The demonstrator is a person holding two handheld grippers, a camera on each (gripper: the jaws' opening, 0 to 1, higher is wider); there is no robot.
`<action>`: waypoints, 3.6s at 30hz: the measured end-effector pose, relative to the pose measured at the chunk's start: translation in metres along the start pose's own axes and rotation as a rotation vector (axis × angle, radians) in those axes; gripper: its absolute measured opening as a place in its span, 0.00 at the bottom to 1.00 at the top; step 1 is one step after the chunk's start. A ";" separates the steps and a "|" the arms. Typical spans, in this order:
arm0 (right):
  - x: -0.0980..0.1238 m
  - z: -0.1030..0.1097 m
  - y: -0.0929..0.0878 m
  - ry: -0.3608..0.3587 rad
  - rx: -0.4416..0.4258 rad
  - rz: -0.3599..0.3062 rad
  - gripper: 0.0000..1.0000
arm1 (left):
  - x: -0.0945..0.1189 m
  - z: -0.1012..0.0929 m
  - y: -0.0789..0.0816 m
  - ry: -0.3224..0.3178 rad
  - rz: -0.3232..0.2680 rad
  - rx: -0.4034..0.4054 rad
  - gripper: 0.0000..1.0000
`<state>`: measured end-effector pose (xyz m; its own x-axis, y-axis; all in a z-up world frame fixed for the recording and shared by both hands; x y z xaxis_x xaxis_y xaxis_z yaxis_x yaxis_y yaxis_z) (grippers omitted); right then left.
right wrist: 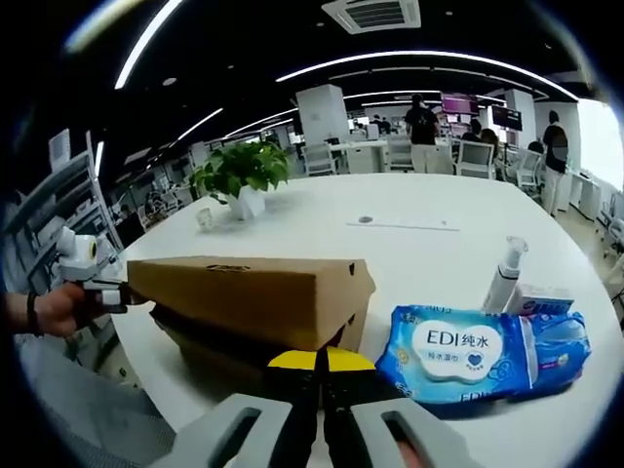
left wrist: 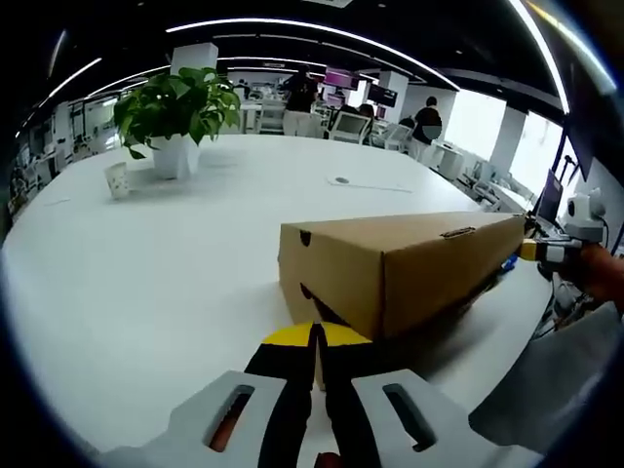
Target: Operate the shoe box by opening the lid, removing the specified soft item, and placing it in the target area until the item is outside and the box remains undamaged.
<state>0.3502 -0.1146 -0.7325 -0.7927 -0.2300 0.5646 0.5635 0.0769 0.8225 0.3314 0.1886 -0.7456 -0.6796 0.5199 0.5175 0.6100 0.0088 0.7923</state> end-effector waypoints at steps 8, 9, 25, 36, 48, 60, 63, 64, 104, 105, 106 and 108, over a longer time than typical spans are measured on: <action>-0.004 0.000 -0.011 0.002 0.014 0.030 0.00 | 0.000 0.007 -0.010 -0.002 0.005 0.015 0.00; -0.004 0.000 -0.014 0.000 0.015 0.037 0.00 | 0.000 0.007 -0.010 -0.004 0.004 0.017 0.00; -0.006 -0.002 -0.028 -0.005 -0.019 0.075 0.00 | 0.004 0.003 -0.014 -0.021 -0.007 0.063 0.00; 0.000 -0.011 -0.027 -0.016 -0.041 0.076 0.00 | 0.008 0.003 -0.009 -0.019 -0.030 0.081 0.00; 0.003 -0.009 0.001 -0.002 -0.090 0.002 0.02 | 0.014 0.005 0.015 -0.035 -0.144 0.193 0.07; -0.021 0.011 -0.016 0.031 -0.134 0.078 0.26 | -0.009 -0.012 -0.010 -0.067 0.000 0.190 0.20; -0.024 0.010 -0.024 0.031 -0.100 0.109 0.26 | -0.013 -0.010 -0.016 -0.071 0.042 0.197 0.20; -0.025 0.010 -0.022 0.032 -0.109 0.105 0.26 | -0.012 -0.009 -0.013 -0.075 0.026 0.206 0.20; -0.061 -0.021 0.004 0.006 -0.148 0.103 0.28 | -0.086 0.001 0.049 -0.040 0.091 0.123 0.20; -0.060 -0.021 0.005 0.016 -0.120 0.099 0.28 | -0.085 0.001 0.049 -0.040 0.093 0.126 0.20; -0.059 -0.021 0.005 0.029 -0.100 0.103 0.28 | -0.085 0.000 0.049 -0.038 0.095 0.125 0.20; -0.055 -0.024 0.005 0.026 -0.082 0.109 0.33 | -0.082 -0.003 0.050 -0.034 0.092 0.116 0.21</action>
<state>0.4023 -0.1245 -0.7614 -0.7199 -0.2496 0.6476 0.6641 0.0233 0.7473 0.4162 0.1443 -0.7477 -0.6057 0.5516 0.5735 0.7135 0.0575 0.6983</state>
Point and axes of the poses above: the point that each gripper's makers call its tool centre point, and the gripper's own axes: x roughly backward along the fingers, z roughly to its left, y roughly out of its top, the point moved 1 cm from there along x, roughly backward along the fingers, and after that the axes turned 13 degrees about -y, right-handed, at the moved point
